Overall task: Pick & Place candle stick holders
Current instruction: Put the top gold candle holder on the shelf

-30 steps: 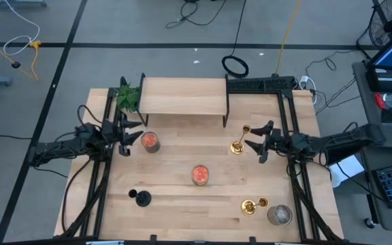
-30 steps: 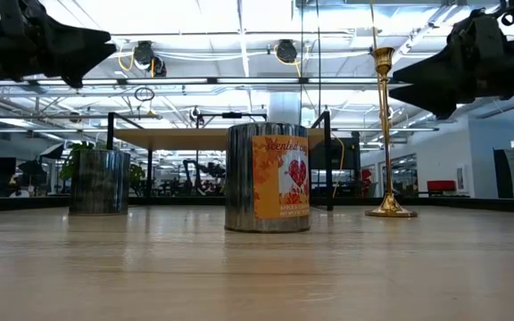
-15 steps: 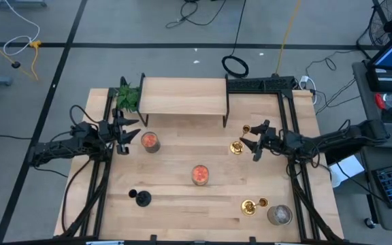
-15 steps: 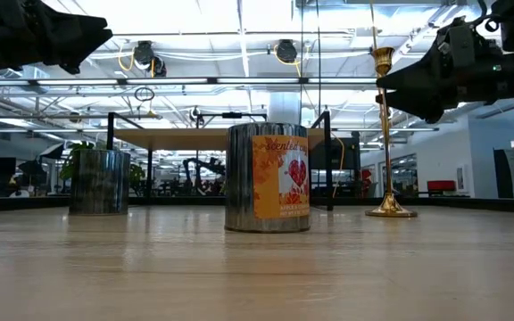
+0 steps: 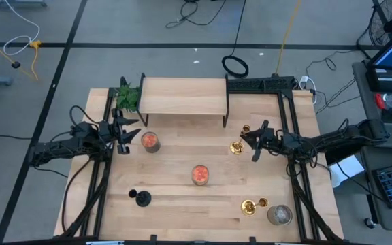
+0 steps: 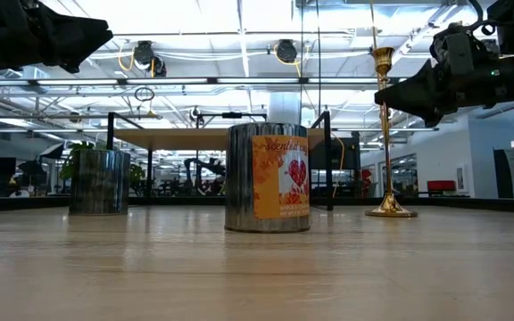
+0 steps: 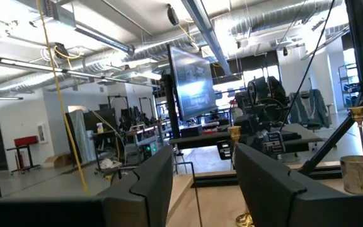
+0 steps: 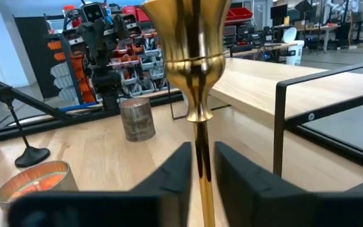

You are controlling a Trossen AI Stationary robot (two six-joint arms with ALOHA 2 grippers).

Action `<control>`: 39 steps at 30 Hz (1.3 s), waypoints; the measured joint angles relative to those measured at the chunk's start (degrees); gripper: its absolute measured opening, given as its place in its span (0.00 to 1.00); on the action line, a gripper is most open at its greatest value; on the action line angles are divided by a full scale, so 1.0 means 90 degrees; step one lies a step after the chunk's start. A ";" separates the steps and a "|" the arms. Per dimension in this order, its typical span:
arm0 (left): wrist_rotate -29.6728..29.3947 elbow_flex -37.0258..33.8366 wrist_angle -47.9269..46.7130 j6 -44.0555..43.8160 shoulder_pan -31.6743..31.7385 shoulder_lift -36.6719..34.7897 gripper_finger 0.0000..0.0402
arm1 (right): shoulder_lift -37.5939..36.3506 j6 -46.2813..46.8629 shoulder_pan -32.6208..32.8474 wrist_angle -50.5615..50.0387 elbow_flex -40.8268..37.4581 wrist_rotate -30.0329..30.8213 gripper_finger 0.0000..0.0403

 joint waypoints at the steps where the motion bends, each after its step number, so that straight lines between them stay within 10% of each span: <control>1: -0.0001 0.0000 0.0000 0.0002 0.0000 0.0000 0.44 | 0.0000 -0.0046 0.0000 0.0001 0.0000 0.0020 0.06; 10: -0.0002 0.0000 -0.0002 -0.0097 0.0000 0.0001 0.44 | 0.0012 0.0122 0.0022 0.0315 0.0417 -0.0581 0.05; 25: 0.0000 0.0000 -0.0117 -0.0329 0.0001 0.0002 0.44 | 0.1302 -0.0676 -0.0097 -0.1744 0.3886 -0.1774 0.03; 39: 0.0000 0.0000 -0.0087 -0.0321 0.0000 0.0002 0.44 | 0.2522 -0.1144 -0.2486 -0.2154 0.6064 -0.3141 0.03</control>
